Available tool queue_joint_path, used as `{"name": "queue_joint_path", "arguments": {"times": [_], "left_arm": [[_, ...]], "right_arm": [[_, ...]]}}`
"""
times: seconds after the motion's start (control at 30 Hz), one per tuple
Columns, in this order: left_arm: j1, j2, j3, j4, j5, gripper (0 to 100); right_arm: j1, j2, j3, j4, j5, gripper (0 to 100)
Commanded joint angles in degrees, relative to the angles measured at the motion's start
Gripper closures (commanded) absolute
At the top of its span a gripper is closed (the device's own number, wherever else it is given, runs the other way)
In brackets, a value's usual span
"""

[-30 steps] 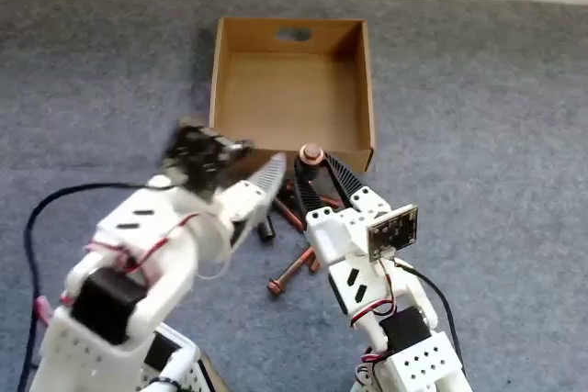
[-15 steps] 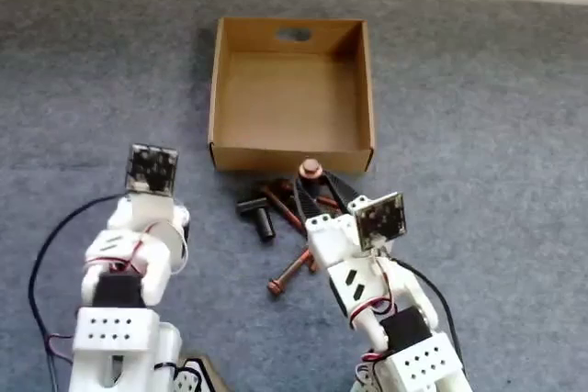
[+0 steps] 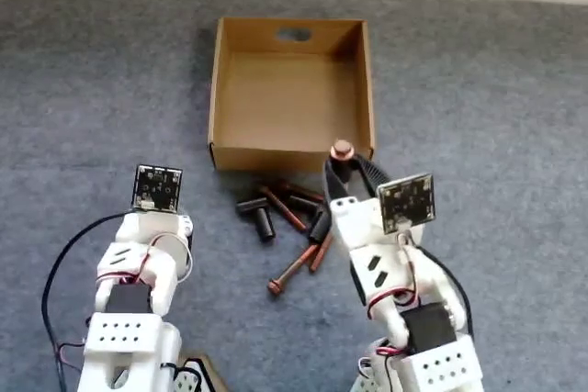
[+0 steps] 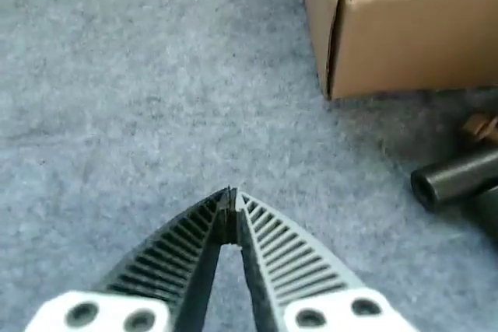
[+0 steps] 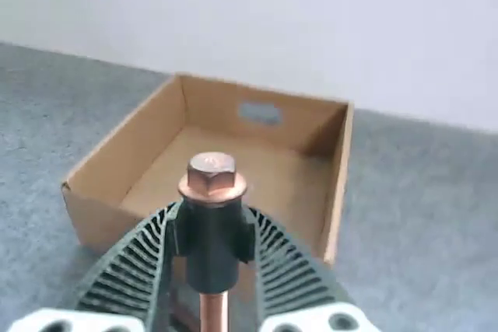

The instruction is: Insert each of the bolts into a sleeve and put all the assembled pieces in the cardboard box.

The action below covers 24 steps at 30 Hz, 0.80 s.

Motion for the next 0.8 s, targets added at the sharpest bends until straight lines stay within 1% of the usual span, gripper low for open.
{"name": "queue_joint_path", "arguments": {"times": [0.0,0.07,0.27,0.4,0.53,0.6,0.77], "left_arm": [[-0.22,-0.75,1.01,-1.23,-0.62,99],[-0.22,-0.66,1.98,-2.02,-0.7,99],[-0.22,-0.22,1.98,-2.46,-0.7,99],[-0.22,-0.22,1.98,-2.46,-0.7,99],[-0.22,-0.22,1.98,-2.46,-0.7,99],[-0.22,-0.22,1.98,-2.46,-0.7,99],[-0.22,-0.22,1.98,-2.46,-0.7,99]], "right_arm": [[0.66,7.69,-14.02,2.95,1.76,98.9],[0.66,15.6,-20.09,4.53,1.58,98.9],[0.92,43.74,-35.74,7.96,-2.73,99.1],[3.38,59.82,-48.4,17.1,-3.78,99.2],[6.73,74.07,-63.69,24.48,-11.78,99.2],[7.52,81.36,-71.96,27.3,-14.59,99.2],[7.16,98.95,-95.87,37.14,-14.77,99.2]]}}
